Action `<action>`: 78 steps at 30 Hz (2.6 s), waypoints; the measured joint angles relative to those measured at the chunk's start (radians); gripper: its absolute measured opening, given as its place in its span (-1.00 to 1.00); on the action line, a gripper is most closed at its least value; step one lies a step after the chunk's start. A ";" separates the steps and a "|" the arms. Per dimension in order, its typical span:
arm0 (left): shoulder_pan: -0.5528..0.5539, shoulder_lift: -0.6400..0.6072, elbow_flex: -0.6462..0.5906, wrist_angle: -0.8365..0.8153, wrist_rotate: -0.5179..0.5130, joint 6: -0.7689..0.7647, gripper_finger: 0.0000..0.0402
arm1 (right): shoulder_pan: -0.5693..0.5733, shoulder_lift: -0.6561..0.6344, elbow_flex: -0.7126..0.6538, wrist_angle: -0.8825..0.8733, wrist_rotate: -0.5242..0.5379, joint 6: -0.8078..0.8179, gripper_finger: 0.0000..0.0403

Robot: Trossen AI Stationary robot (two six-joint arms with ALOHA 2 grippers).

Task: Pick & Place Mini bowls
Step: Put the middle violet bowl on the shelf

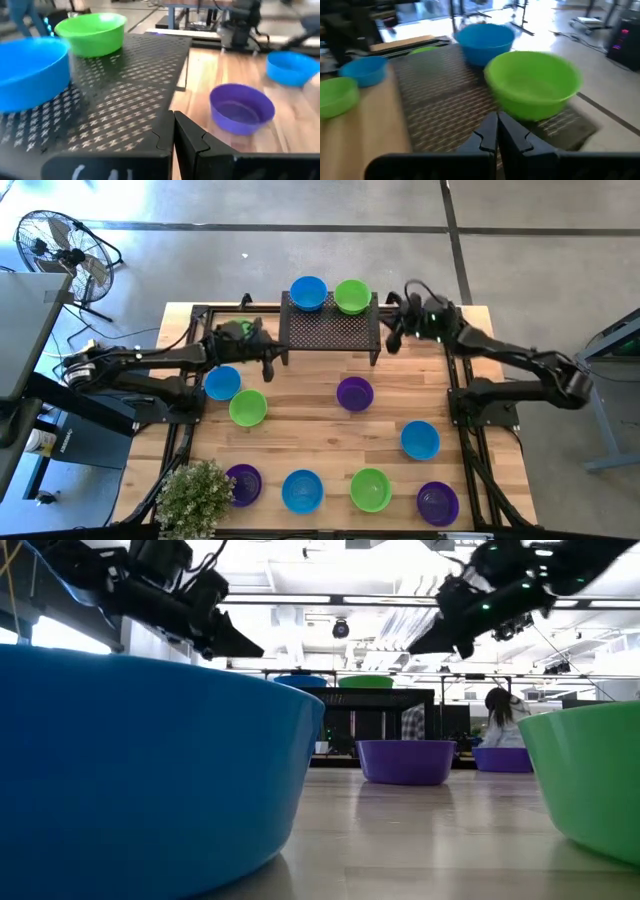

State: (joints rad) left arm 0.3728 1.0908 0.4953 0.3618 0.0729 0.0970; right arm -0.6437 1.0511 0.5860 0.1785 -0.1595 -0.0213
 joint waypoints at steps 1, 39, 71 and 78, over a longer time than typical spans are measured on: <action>-0.023 0.000 0.000 0.000 -0.030 0.020 -1.00 | 0.026 -0.024 -0.037 0.032 0.010 0.011 -1.00; -0.197 0.019 -0.318 0.476 -0.106 -0.181 -1.00 | 0.836 -0.064 0.058 -0.578 0.632 0.352 -0.60; -0.197 0.020 -0.318 0.465 -0.090 -0.181 -1.00 | 0.768 0.680 0.438 -0.742 0.388 -0.082 -0.73; -0.197 0.020 -0.318 0.466 -0.089 -0.181 -1.00 | 0.739 0.691 0.438 -0.735 0.360 -0.091 -0.94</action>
State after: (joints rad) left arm 0.1757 1.1107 0.1772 0.8276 -0.0158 -0.0843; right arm 0.0948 1.7419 1.0241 -0.5569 0.2006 -0.1126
